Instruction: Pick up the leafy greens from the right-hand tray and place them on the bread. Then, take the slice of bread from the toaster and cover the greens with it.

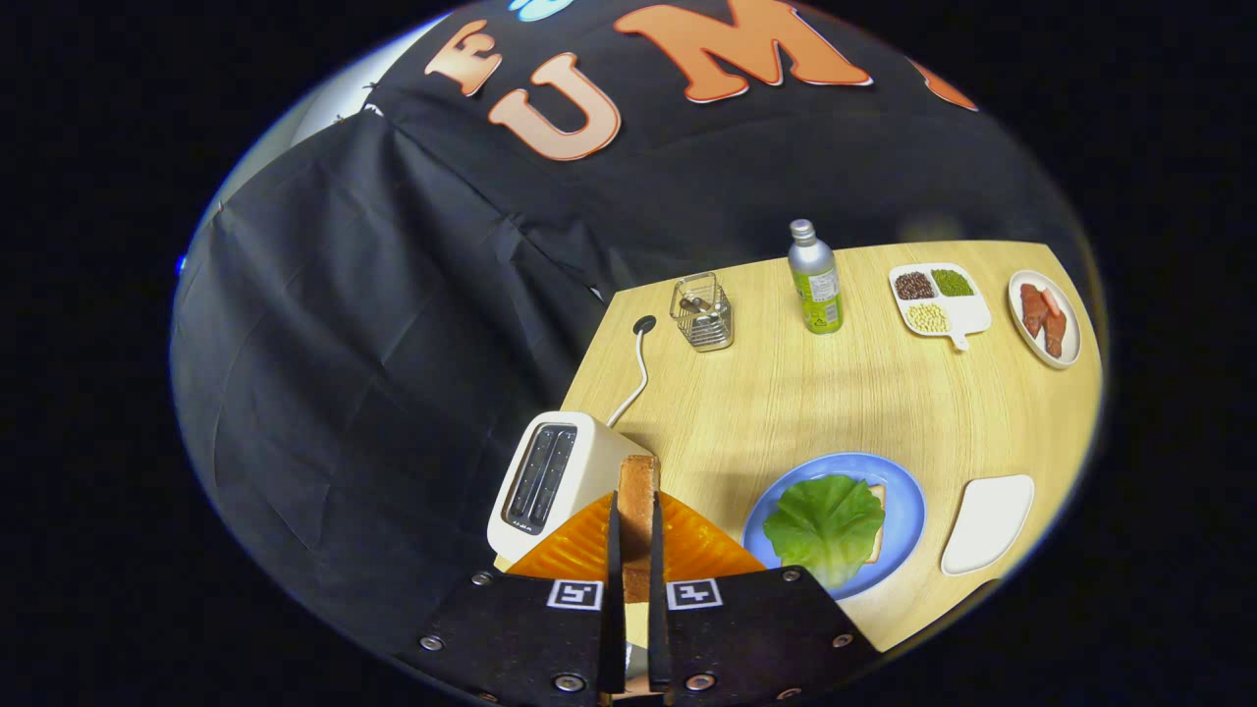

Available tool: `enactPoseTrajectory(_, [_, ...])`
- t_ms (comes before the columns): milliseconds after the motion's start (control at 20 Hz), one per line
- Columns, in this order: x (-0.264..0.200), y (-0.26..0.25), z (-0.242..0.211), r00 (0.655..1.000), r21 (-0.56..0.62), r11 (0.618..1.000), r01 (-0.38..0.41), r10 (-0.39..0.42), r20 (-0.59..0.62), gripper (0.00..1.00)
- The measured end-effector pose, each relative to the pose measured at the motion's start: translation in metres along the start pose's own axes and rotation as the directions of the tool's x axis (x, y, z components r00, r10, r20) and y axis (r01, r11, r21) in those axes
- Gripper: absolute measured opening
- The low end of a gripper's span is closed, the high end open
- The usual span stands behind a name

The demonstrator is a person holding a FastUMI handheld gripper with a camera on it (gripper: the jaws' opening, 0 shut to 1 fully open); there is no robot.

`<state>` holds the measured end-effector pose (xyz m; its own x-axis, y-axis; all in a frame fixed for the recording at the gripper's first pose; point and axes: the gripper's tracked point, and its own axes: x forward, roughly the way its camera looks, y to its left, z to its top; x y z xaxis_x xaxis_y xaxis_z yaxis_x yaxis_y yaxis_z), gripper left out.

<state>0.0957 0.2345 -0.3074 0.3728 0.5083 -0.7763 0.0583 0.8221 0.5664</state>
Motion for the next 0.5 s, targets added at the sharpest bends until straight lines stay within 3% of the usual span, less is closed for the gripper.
enactPoseTrajectory(500, [0.000,-0.066,-0.012,0.994,0.130,0.985,-0.110,0.107,0.036,0.09])
